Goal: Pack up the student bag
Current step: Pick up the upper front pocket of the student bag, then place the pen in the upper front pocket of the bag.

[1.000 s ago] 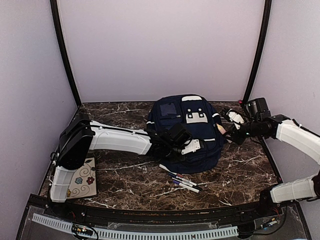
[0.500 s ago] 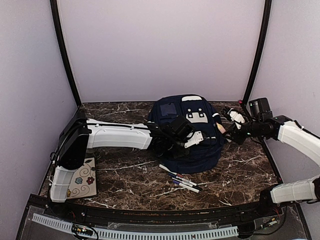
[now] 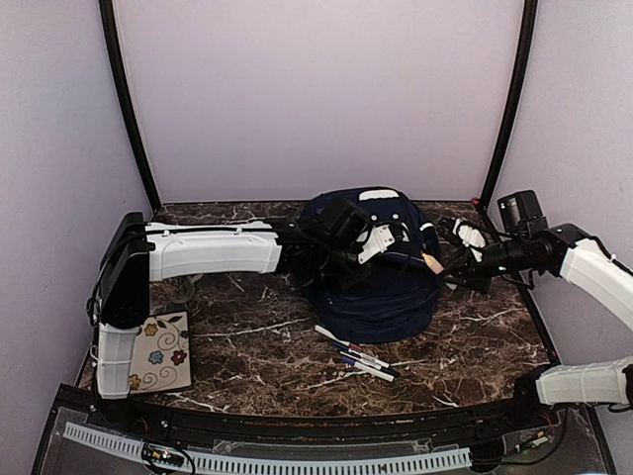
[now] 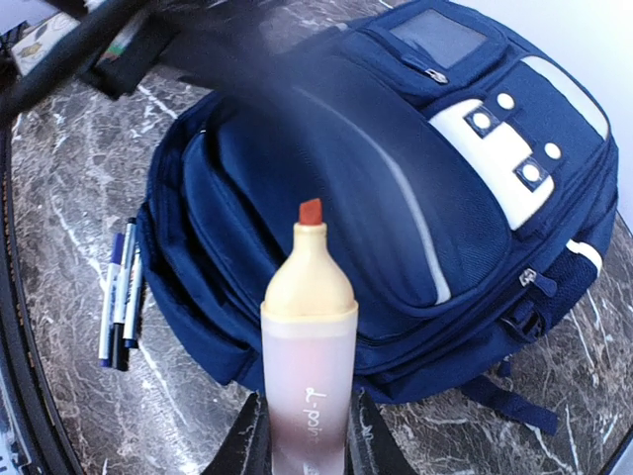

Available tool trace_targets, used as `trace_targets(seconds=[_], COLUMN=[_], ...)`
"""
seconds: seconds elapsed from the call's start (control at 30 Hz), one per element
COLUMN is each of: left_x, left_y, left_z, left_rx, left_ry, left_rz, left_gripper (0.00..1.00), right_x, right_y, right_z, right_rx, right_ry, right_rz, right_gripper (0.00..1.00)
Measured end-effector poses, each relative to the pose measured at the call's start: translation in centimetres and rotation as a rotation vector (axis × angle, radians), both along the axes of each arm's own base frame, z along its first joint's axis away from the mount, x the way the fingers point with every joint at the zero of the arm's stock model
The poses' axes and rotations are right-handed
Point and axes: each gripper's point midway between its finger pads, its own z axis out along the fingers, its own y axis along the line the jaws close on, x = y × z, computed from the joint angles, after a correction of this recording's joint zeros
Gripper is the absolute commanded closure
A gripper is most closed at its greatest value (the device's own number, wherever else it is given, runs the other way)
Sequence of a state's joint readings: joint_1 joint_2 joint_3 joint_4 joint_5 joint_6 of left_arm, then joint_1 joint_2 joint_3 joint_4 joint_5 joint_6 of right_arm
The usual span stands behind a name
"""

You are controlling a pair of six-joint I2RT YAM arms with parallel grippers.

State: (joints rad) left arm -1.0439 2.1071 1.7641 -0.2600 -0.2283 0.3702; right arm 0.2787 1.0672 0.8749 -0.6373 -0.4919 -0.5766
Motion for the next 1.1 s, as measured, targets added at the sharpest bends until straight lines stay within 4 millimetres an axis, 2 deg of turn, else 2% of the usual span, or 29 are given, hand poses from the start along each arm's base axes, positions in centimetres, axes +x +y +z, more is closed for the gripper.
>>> trace_targets(seconds=[0.2,0.3,0.37,0.63,0.8,0.93,1.1], left_x=[1.8,2.6,2.7,2.4,2.6,2.5,2.4], left_y=[1.0,1.5,1.5,1.3,1.5,1.5,1.5], left_z=[2.2,3.0,3.1,3.2,3.4,3.6,3.9], left_rx=[-0.139,-0.213,-0.243,-0.301,-0.328,-0.343,-0.357], left_ry=[0.091,0.154,0.188,0.279,0.312,0.333,0.347], left_rz=[0.044,0.055,0.053,0.031,0.034,0.029,0.031], left_gripper=[1.00,1.00,1.00,1.00,1.00,1.00,1.00], right_x=[-3.6,-4.1,-3.8,-0.5,1.7,4.0,6.9], right_y=[2.8,3.7,4.0,7.0,8.9,9.5,10.0], right_z=[0.3,-0.8,-1.3,-1.3,-3.1,-4.6,-5.2], right_rx=[-0.040,-0.123,-0.180,-0.415,-0.556,-0.654,-0.717], right_ry=[-0.029,-0.050,-0.065,-0.238,-0.343,-0.410,-0.513], right_rz=[0.177,0.228,0.241,0.289,0.311,0.287,0.230], right_gripper=[0.83,0.83,0.83,0.84,0.85,0.84,0.83])
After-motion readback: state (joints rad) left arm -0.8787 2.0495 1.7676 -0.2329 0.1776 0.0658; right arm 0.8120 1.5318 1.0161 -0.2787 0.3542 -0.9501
